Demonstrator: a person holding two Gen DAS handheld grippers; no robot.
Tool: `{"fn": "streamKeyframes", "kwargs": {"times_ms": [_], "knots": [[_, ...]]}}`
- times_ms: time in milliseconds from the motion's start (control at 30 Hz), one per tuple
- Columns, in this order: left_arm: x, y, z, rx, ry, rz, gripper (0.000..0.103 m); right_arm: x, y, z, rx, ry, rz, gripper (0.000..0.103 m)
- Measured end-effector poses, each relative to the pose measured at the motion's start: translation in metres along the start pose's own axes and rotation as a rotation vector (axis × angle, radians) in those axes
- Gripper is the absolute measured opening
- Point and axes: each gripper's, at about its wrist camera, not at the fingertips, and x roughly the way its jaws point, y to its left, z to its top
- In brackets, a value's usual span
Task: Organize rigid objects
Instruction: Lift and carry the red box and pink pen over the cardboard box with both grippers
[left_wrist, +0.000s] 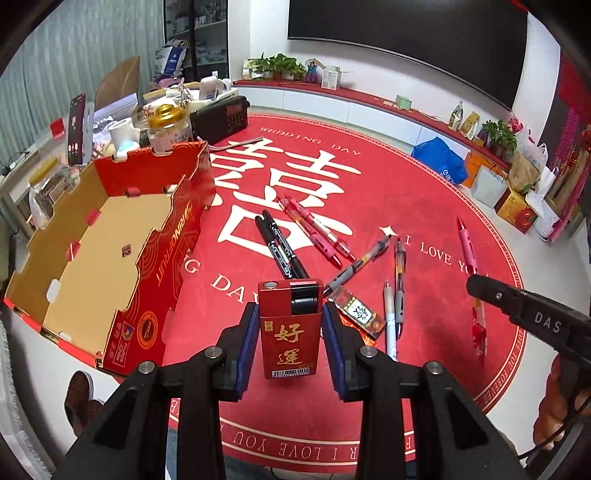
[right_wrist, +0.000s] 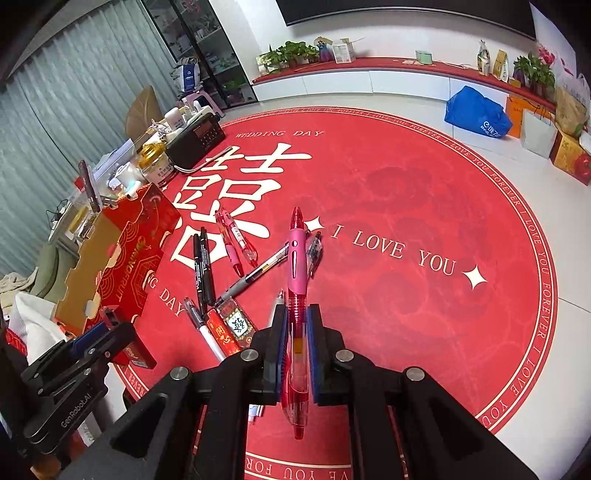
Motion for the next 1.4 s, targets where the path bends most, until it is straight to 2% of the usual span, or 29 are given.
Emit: {"fn": "streamKeyframes", "kwargs": {"times_ms": [300, 700, 1033, 1200, 1400], "knots": [[-0.009, 0.017, 0.013, -0.041, -0.050, 0.015, 0.037, -0.001, 0.018, 0.011, -0.041, -0.015, -0.003, 0.011], [-0.031, 0.076, 0.030, -0.150, -0.135, 0.092, 0.037, 0.002, 0.092, 0.037, -0.178, -0.046, 0.066, 0.011], [-0.048, 0.145, 0.038, -0.281, -0.186, 0.193, 0.037, 0.013, 0.179, 0.054, -0.323, -0.055, 0.173, 0.011], [-0.054, 0.179, 0.045, -0.324, -0.212, 0.275, 0.037, 0.026, 0.221, 0.057, -0.381, -0.042, 0.234, 0.011], [-0.046, 0.213, 0.054, -0.373, -0.216, 0.364, 0.037, 0.049, 0.266, 0.061, -0.430, -0.037, 0.268, 0.011]]}}
